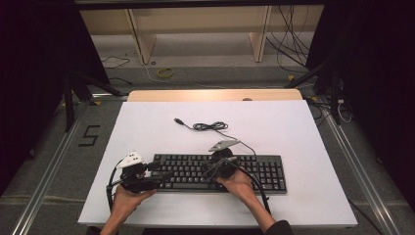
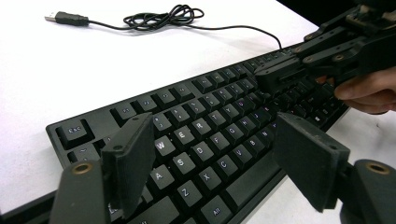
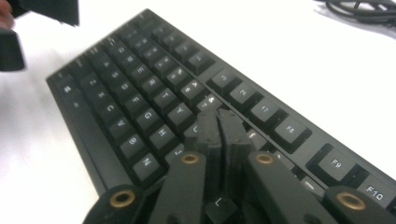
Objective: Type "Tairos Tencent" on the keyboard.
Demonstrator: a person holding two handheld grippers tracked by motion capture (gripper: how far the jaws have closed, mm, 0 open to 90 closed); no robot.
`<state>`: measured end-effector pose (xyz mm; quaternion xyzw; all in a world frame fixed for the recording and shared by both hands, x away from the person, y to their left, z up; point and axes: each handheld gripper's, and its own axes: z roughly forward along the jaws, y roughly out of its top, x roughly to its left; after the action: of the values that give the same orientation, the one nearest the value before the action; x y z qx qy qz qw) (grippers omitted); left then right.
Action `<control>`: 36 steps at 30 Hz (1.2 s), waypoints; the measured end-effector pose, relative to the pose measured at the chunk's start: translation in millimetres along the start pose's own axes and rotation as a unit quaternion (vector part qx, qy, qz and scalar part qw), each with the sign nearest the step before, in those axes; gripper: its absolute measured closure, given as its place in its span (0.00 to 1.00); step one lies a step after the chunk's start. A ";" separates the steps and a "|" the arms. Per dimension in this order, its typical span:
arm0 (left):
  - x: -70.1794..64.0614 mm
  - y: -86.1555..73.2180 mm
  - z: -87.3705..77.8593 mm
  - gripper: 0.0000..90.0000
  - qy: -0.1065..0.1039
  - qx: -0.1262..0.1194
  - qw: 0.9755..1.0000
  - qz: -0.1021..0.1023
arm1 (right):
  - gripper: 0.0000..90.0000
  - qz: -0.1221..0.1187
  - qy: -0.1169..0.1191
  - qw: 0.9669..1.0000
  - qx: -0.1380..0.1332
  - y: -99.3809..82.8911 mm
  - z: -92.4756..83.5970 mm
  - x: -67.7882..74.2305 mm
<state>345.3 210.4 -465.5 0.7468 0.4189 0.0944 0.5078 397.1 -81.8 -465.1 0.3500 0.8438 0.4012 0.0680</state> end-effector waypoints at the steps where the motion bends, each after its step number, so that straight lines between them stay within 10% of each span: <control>1: -0.1 0.0 0.2 0.32 0.000 0.000 1.000 0.001 | 0.96 0.000 0.003 1.000 -0.004 0.3 -1.9 -0.3; 20: 1.5 4.5 11.7 0.36 -0.011 0.010 1.000 0.000 | 0.57 0.015 0.034 0.999 -0.034 -8.0 -26.3 -0.1; 36: 0.9 12.0 23.6 0.51 -0.014 0.025 0.999 0.014 | 0.47 0.016 0.034 0.998 -0.045 -17.5 -37.5 3.1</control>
<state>365.6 193.4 -466.7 0.7664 0.4032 0.0805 0.4936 370.6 -110.9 -452.2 0.3459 0.8208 0.4520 0.0483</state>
